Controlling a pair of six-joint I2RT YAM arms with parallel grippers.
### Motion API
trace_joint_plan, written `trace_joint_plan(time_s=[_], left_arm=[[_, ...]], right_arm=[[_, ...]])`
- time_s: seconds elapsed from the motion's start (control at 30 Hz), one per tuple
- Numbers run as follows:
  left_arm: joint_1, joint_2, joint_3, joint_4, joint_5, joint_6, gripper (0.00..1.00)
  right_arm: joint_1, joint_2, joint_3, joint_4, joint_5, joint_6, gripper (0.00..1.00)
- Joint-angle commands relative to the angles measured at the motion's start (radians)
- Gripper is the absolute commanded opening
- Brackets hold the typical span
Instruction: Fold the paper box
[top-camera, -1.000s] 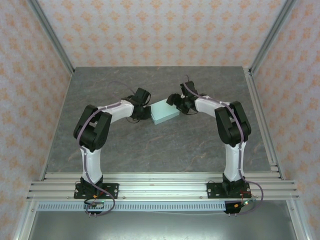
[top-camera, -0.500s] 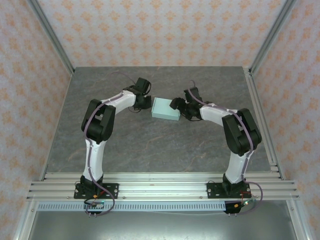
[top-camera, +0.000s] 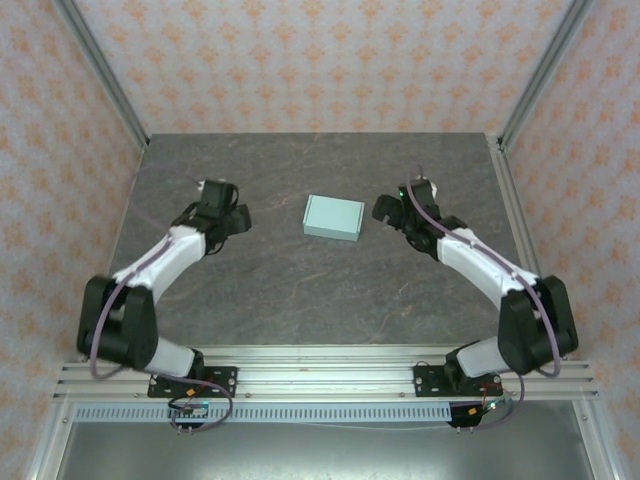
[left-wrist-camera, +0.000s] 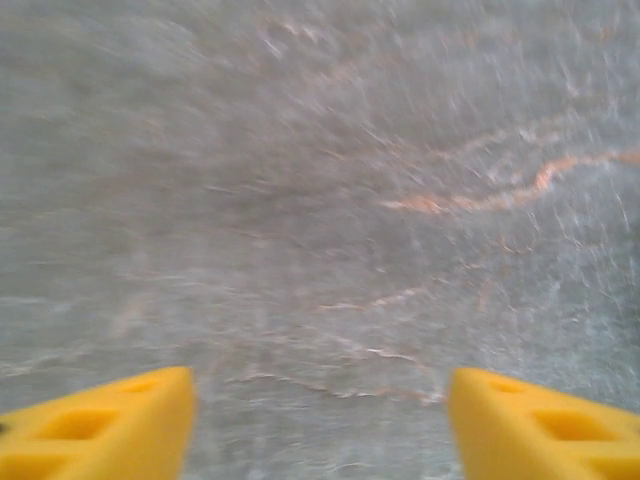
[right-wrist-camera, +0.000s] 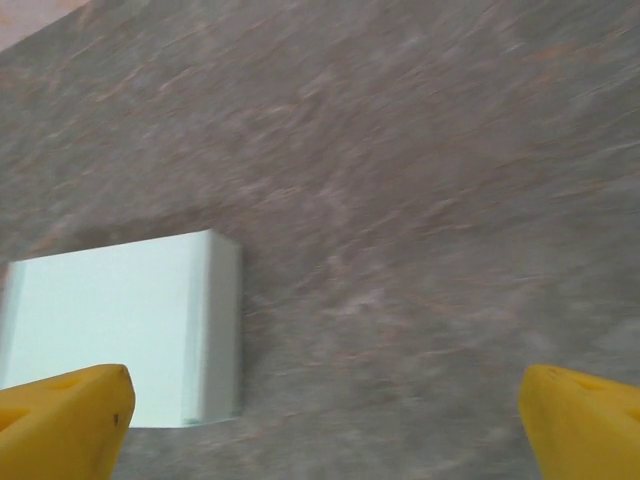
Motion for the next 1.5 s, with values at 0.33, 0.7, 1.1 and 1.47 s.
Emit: trace_joint_plan(time_s=[0.33, 0.7, 1.1, 1.47], left_arm=[[0.127, -0.172, -0.358, 0.515, -0.075, 0.277, 1.00], [0.138, -0.070, -0.527, 0.952, 0.003, 0.321, 1.00], [0.139, 0.125, -0.453, 1.007, 0.051, 0.339, 1.00], [0.138, 0.123, -0.451, 1.000, 0.048, 0.339, 1.00]], right_arm=[[-0.197, -0.294, -0.321, 0.240, 0.214, -0.251, 0.99], [-0.217, -0.373, -0.593, 0.714, 0.202, -0.401, 0.99], [-0.218, -0.199, -0.624, 0.951, 0.175, -0.466, 0.99], [-0.272, -0.001, -0.603, 1.095, 0.095, -0.506, 0.99]])
